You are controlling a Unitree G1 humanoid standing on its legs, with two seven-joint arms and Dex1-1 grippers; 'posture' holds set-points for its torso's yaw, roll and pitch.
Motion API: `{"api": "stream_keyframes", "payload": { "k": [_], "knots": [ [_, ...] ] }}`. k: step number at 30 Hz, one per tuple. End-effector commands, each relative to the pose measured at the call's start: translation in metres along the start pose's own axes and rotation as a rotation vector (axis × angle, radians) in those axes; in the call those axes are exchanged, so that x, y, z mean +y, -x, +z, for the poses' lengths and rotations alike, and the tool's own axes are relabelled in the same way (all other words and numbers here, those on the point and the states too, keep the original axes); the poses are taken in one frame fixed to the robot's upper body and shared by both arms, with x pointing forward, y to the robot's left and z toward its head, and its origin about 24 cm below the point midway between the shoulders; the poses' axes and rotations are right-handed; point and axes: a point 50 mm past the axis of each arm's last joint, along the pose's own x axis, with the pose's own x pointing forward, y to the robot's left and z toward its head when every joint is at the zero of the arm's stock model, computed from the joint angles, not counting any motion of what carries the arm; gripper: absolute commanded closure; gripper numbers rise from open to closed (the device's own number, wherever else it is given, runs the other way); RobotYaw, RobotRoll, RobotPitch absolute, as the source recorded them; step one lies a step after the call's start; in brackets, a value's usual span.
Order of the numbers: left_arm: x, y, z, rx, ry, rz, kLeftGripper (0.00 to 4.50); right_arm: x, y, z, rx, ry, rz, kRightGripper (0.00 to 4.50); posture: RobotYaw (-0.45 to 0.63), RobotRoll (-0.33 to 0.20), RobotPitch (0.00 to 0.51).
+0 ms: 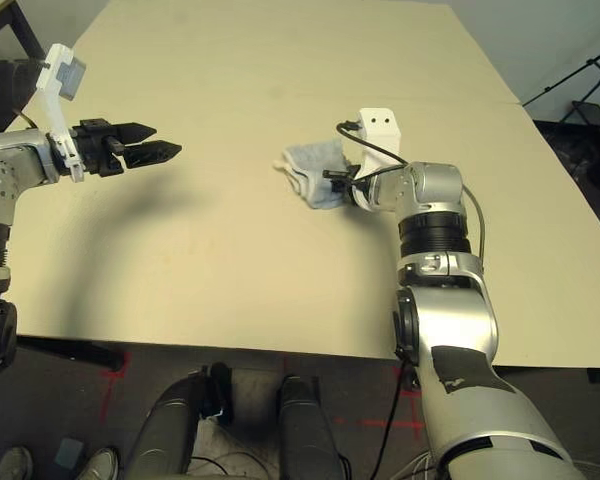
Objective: Wipe the water off the table with a rag.
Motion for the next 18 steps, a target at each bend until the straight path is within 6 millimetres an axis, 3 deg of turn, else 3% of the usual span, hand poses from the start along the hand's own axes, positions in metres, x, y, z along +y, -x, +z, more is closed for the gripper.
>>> {"api": "stream_keyframes", "payload": {
  "k": [1, 3, 10, 18],
  "knots": [
    [0.002, -0.001, 0.003, -0.005, -0.011, 0.009, 0.0, 0.042, -0.002, -0.027, 0.173, 0.006, 0.228, 4.49, -0.07, 0.0, 0.234],
    [0.003, -0.001, 0.003, -0.006, -0.012, 0.01, 0.0, 0.065, -0.004, -0.04, 0.235, 0.02, 0.327, 4.49, -0.07, 0.0, 0.235],
    [0.005, -0.002, 0.004, -0.007, -0.015, 0.013, 0.0, 0.108, -0.005, -0.075, 0.388, 0.144, 0.581, 4.49, -0.05, 0.0, 0.242],
    [0.007, 0.004, 0.002, -0.005, -0.01, 0.026, 0.0, 0.14, -0.002, -0.075, 0.474, 0.18, 0.722, 4.49, -0.04, 0.0, 0.25]
  ]
}}
